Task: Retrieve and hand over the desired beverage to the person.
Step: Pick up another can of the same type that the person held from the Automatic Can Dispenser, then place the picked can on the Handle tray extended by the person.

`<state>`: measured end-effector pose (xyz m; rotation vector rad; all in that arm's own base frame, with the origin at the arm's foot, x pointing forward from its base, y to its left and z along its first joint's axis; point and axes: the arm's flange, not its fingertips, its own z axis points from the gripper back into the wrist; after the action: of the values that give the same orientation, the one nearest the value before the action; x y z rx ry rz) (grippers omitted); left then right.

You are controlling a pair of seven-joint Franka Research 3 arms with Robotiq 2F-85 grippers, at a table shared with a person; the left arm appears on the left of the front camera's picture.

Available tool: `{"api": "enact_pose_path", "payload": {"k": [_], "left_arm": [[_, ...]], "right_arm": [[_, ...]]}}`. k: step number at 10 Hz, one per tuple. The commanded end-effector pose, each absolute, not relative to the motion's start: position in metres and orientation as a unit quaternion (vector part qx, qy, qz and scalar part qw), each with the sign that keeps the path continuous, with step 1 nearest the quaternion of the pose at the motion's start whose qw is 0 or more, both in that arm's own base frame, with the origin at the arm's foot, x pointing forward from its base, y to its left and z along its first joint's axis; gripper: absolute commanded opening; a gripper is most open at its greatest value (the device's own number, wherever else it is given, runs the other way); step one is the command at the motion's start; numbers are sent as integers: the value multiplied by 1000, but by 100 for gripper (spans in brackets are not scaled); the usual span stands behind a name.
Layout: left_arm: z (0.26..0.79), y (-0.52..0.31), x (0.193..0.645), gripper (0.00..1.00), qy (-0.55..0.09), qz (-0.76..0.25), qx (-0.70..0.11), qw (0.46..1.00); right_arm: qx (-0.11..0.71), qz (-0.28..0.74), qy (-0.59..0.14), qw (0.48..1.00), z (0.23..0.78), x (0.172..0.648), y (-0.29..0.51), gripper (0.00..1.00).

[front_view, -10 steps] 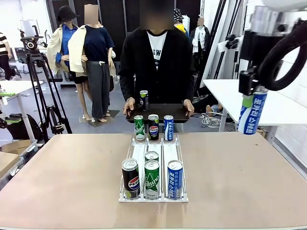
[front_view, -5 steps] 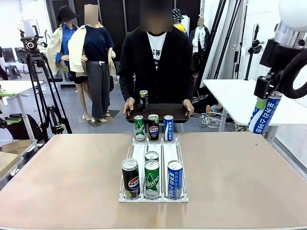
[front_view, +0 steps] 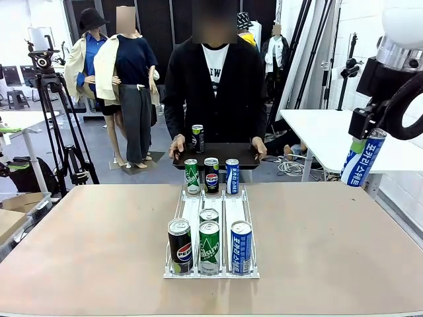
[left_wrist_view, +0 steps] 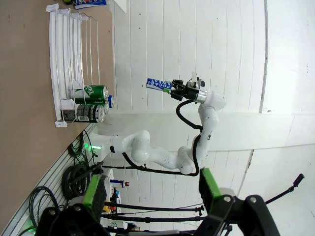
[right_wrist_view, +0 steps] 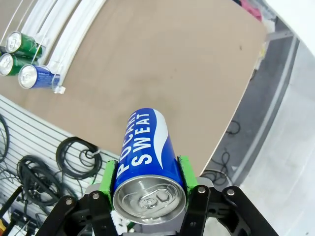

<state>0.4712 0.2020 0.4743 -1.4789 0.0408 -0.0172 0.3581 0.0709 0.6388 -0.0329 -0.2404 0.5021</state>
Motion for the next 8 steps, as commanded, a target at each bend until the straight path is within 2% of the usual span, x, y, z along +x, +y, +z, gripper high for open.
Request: {"api": "enact_pose_path", "payload": {"k": [1,8], "left_arm": [[476,202,471,100,16,-6,-671,741],[476,202,471,100,16,-6,-671,741]], "right_arm": [[-15,246,-119,962,640,359,69,0],[-15,246,-119,962,640,359,69,0]]}}
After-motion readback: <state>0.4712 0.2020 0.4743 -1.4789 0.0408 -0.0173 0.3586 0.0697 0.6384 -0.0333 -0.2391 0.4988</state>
